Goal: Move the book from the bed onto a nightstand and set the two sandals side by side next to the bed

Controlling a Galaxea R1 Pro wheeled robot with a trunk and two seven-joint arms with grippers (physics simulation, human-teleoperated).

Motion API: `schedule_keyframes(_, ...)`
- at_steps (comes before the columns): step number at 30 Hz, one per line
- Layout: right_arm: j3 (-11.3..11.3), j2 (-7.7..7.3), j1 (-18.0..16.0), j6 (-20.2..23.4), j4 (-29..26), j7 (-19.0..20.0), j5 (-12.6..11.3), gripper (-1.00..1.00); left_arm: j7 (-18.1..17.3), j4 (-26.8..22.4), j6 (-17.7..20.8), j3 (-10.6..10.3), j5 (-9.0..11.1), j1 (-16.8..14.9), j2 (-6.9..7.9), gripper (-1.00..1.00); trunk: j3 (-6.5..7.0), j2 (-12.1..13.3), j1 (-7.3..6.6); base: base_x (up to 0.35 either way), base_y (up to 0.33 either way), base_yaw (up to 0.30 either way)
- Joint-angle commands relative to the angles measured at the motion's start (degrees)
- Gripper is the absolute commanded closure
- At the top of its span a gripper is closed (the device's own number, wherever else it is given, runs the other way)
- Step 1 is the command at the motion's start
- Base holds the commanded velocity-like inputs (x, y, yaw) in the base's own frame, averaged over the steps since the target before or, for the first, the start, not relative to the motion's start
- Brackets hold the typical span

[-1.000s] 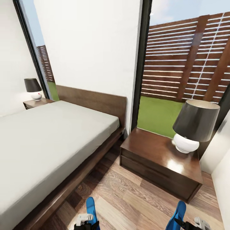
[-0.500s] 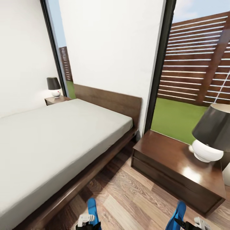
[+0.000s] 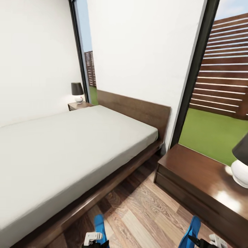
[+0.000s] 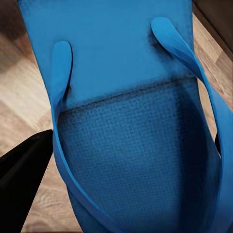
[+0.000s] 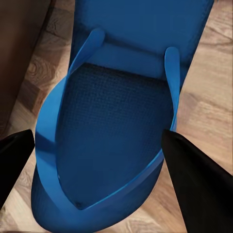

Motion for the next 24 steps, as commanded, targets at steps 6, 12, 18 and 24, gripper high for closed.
schedule_keyframes(6, 0.01, -0.02, -0.08, 0.12, 0.19, 0.26, -0.60, 1.00, -0.23, 0.11, -0.20, -0.40, 0.47, 0.02, -0.11, 1.00, -0.05, -0.03, -0.01, 0.000, -0.060, 0.292)
schedule_keyframes(12, 0.01, -0.04, -0.08, 0.12, 0.26, 0.26, -0.60, 1.00, -0.24, 0.11, -0.20, -0.41, 0.47, 0.03, -0.11, 1.00, -0.05, -0.03, -0.01, 0.000, -0.249, 0.287)
schedule_keyframes(18, 0.01, -0.01, -0.08, 0.12, 0.28, 0.26, -0.60, 1.00, -0.24, 0.11, -0.20, -0.48, 0.47, 0.03, -0.11, 1.00, -0.05, -0.03, -0.01, 0.000, -0.049, 0.104)
schedule_keyframes(24, 0.01, -0.03, -0.08, 0.12, 0.28, 0.26, -0.60, 1.00, -0.24, 0.11, -0.19, -0.48, 0.47, 0.03, -0.11, 1.00, -0.05, -0.03, -0.01, 0.000, -0.004, 0.124)
